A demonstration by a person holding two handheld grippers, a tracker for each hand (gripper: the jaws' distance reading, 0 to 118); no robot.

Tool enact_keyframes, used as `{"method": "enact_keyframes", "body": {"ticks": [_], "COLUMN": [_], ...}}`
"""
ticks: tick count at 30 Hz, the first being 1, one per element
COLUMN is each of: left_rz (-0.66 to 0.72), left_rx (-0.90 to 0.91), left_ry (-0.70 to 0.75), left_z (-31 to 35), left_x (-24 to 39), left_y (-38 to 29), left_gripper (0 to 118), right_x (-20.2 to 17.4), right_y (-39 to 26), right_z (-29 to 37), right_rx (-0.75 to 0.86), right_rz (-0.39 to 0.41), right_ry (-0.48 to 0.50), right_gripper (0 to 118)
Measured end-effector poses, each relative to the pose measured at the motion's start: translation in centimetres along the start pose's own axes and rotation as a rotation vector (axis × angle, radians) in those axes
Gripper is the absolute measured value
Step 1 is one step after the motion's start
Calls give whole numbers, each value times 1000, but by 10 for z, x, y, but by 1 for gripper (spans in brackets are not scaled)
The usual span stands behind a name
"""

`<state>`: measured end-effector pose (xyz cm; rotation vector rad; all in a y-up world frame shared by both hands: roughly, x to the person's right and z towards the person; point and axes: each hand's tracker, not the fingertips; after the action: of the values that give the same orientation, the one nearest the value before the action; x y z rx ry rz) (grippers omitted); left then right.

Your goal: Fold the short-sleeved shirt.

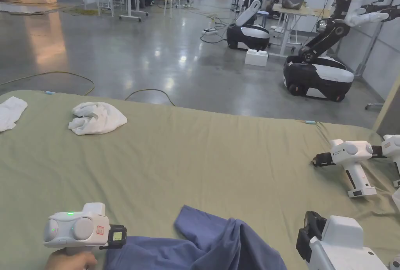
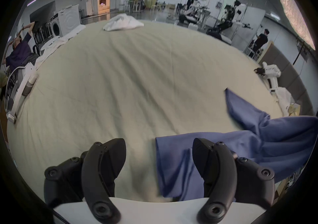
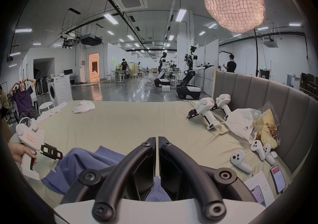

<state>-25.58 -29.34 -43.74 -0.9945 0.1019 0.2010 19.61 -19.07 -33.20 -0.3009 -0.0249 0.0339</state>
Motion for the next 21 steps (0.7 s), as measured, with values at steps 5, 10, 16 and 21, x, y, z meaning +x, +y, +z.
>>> {"method": "enact_keyframes", "body": {"ticks": [5, 10, 16, 21], "left_rz": [-67, -131, -129, -92], "left_rx": [-28, 13, 1, 82], "left_ry": [75, 111, -17, -49], "left_z": [-14, -21, -66, -25], "left_x": [40, 44, -1, -3], "left_y": [-4, -14, 5, -2], "left_gripper": [78, 54, 0, 0], "right_x": [12, 19, 19, 30], "right_y": [-9, -18, -28, -49], "right_z": [2, -2, -12, -34], "right_rx": [-33, -69, -149, -331], "right_rz": [3, -7, 2, -35], "right_ry": [-27, -44, -32, -23], "right_gripper": [2, 2, 6, 55]}}
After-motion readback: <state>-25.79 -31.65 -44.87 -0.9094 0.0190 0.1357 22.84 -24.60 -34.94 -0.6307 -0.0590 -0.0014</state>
